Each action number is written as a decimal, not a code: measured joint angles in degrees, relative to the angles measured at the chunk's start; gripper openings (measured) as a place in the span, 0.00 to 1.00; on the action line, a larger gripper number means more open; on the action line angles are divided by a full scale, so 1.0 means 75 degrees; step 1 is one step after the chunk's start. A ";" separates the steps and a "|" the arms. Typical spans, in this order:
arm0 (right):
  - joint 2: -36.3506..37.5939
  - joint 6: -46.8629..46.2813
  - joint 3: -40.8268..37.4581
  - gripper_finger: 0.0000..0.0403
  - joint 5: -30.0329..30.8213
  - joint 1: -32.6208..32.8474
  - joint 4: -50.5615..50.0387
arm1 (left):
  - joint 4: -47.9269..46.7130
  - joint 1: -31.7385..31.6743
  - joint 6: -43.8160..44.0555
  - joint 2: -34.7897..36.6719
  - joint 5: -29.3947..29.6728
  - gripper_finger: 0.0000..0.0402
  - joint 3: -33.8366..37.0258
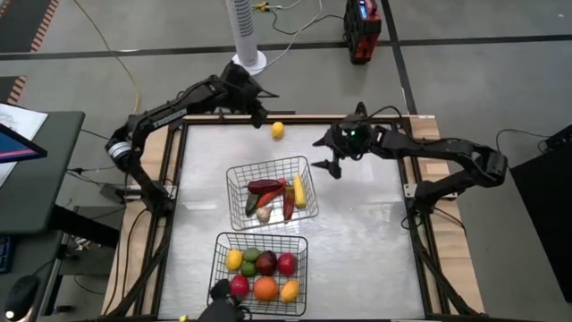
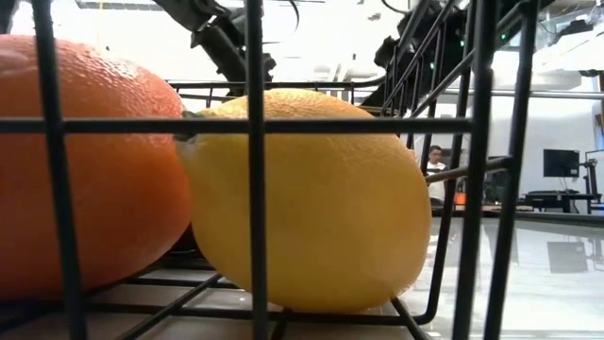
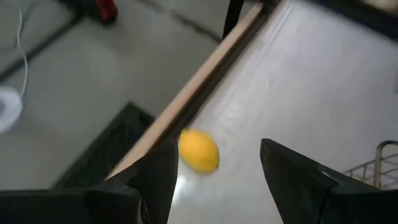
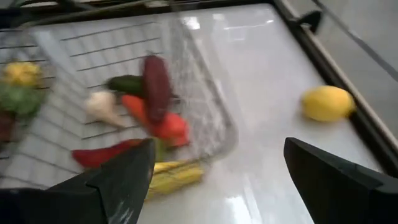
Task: Sort produce into baskets
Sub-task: Put the lemon into the bottom wire basket
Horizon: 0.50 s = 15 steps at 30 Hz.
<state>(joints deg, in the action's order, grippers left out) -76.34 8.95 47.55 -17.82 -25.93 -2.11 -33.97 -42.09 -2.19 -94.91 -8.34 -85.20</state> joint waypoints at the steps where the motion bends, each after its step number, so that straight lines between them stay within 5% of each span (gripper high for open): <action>1: -0.0006 0.0011 -0.0078 0.94 -0.0069 -0.0189 0.0123 | 0.0329 -0.0012 -0.0057 0.0173 -0.0057 0.54 0.0254; 8: -0.0406 0.0235 -0.0123 0.94 -0.1102 -0.1629 0.1103 | 0.1894 -0.0498 -0.0660 0.0944 -0.0390 0.54 0.1650; 15: -0.2028 0.0477 0.0688 0.94 -0.2035 -0.2568 0.1486 | 0.3821 -0.0891 -0.0759 0.1125 -0.1536 0.54 0.2607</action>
<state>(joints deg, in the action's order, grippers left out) -91.55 12.53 52.71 -33.08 -45.19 9.04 -5.32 -48.77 -7.88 -86.47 -19.86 -65.65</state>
